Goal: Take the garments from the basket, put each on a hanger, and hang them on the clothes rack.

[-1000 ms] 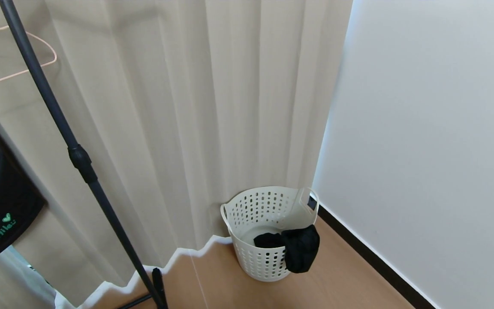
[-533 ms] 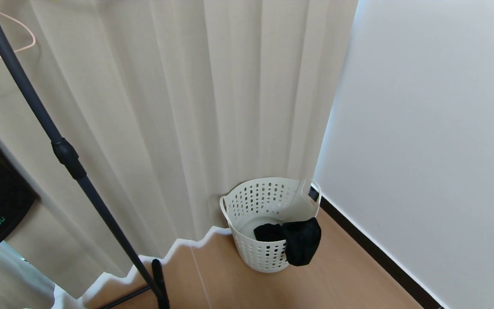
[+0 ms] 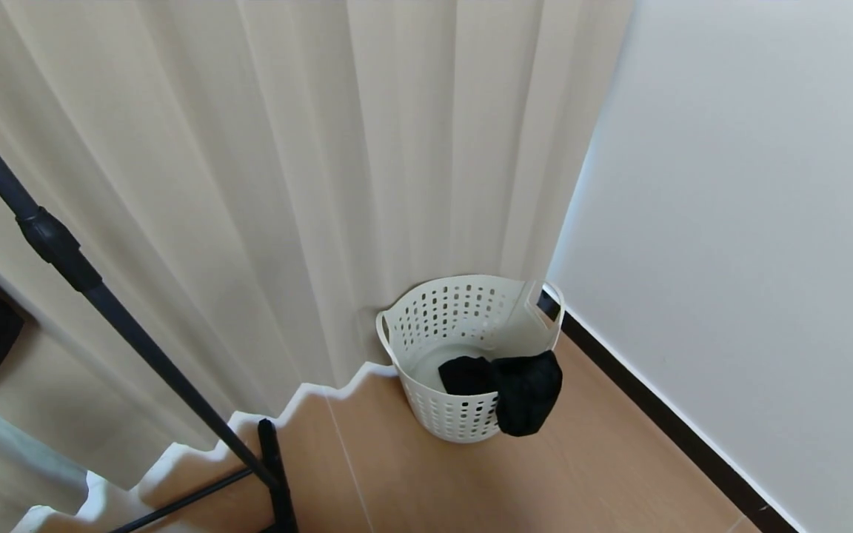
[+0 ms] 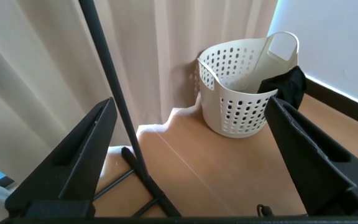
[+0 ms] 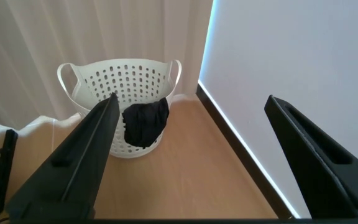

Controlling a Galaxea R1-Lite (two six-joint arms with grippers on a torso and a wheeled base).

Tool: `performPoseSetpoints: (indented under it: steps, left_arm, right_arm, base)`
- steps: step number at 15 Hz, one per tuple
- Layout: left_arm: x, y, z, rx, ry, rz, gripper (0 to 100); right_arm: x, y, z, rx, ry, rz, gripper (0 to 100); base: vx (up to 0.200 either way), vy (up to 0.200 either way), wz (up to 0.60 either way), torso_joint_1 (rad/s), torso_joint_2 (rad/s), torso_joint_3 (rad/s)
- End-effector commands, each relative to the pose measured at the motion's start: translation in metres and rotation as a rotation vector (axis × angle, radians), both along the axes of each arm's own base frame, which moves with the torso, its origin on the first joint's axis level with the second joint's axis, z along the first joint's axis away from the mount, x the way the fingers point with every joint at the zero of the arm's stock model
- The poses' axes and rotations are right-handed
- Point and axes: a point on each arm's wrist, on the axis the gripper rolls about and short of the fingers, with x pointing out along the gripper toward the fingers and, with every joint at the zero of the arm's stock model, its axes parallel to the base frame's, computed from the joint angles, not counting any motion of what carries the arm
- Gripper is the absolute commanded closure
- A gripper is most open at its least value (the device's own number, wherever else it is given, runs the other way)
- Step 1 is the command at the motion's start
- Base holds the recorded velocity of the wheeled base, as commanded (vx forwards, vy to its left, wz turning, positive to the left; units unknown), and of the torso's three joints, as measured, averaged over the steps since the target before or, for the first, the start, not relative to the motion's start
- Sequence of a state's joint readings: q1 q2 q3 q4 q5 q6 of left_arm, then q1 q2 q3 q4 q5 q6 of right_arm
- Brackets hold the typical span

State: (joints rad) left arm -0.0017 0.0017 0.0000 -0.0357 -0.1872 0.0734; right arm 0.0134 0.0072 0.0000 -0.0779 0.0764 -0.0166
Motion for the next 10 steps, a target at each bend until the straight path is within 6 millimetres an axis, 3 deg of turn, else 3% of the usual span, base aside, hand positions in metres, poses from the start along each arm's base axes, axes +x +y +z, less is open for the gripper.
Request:
performPoseSetpoints:
  steps: [1, 10]
  left_arm:
    - [0.0001, 0.0, 0.0, 0.0, 0.002, 0.0, 0]
    - [0.0001, 0.0001, 0.0001, -0.001, 0.001, 0.0, 0]
  right_arm:
    - [0.0, 0.0, 0.0, 0.0, 0.0, 0.001, 0]
    - [-0.0002, 0.0001, 0.0011, 0.0, -0.012, -0.007, 0]
  base:
    - [0.0, 0.0, 0.0, 0.007, 0.0, -0.193]
    - [0.0, 0.0, 0.0, 0.001, 0.01, -0.199]
